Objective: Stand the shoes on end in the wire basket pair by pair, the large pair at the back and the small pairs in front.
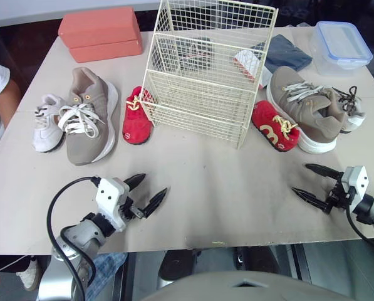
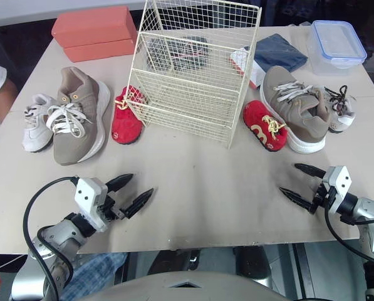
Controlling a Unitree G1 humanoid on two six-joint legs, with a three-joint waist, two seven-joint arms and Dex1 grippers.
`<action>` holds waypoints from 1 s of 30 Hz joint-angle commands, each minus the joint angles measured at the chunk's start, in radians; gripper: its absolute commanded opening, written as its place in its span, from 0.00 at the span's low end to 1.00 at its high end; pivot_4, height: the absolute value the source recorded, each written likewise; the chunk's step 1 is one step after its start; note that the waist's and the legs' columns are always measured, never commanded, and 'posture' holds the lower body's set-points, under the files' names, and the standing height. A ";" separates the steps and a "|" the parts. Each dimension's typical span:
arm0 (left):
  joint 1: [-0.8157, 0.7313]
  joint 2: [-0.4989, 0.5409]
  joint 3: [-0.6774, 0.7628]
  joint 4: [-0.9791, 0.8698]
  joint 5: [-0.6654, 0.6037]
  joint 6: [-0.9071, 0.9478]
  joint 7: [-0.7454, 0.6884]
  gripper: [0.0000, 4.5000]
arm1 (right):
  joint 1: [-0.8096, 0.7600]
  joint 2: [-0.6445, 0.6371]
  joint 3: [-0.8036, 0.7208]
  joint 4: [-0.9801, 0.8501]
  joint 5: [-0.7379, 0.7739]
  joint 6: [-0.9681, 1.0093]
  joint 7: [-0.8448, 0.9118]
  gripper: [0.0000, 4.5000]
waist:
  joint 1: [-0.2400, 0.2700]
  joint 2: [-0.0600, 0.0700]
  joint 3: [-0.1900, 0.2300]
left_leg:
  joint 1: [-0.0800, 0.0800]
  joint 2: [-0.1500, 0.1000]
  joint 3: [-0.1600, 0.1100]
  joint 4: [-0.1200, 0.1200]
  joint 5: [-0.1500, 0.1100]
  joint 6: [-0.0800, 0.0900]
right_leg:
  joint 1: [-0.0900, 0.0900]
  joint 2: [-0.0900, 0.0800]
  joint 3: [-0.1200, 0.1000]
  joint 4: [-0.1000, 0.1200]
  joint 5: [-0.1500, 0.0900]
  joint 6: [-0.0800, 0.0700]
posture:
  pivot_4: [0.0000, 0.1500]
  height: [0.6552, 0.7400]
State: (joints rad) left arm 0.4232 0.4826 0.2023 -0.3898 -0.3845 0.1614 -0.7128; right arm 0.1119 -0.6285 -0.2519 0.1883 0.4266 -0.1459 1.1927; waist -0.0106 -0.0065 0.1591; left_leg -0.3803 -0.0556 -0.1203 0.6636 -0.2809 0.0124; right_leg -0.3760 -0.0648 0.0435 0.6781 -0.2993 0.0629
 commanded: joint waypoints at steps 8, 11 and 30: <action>0.004 0.016 0.019 -0.017 -0.026 -0.040 -0.049 0.99 | -0.012 -0.012 -0.021 0.021 0.040 -0.007 0.035 0.98 | 0.000 0.000 0.000 | 0.000 0.000 0.000 0.000 0.000 0.000 | 0.000 0.000 0.000 0.000 0.000 0.000 | 1.00 1.00; 0.005 0.015 0.021 -0.015 -0.031 -0.045 -0.059 0.99 | -0.008 -0.014 -0.023 0.016 0.045 -0.004 0.037 0.98 | 0.000 0.000 0.000 | 0.000 0.000 0.000 0.000 0.000 0.000 | 0.000 0.000 0.000 0.000 0.000 0.000 | 1.00 1.00; -0.075 0.120 0.166 -0.007 -0.267 -0.007 -0.244 0.99 | -0.150 -0.040 0.055 -0.345 0.178 0.237 0.008 0.98 | -0.001 0.001 0.001 | 0.000 0.001 -0.001 -0.001 0.000 0.000 | -0.001 0.000 -0.001 0.000 0.000 0.000 | 1.00 1.00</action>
State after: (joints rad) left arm 0.3665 0.5854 0.3341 -0.3869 -0.6071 0.1542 -0.9362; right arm -0.0151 -0.6582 -0.2015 -0.0916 0.5738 0.0566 1.2177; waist -0.0114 -0.0053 0.1601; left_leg -0.3808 -0.0549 -0.1215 0.6627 -0.2810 0.0125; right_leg -0.3765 -0.0646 0.0422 0.6777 -0.2994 0.0627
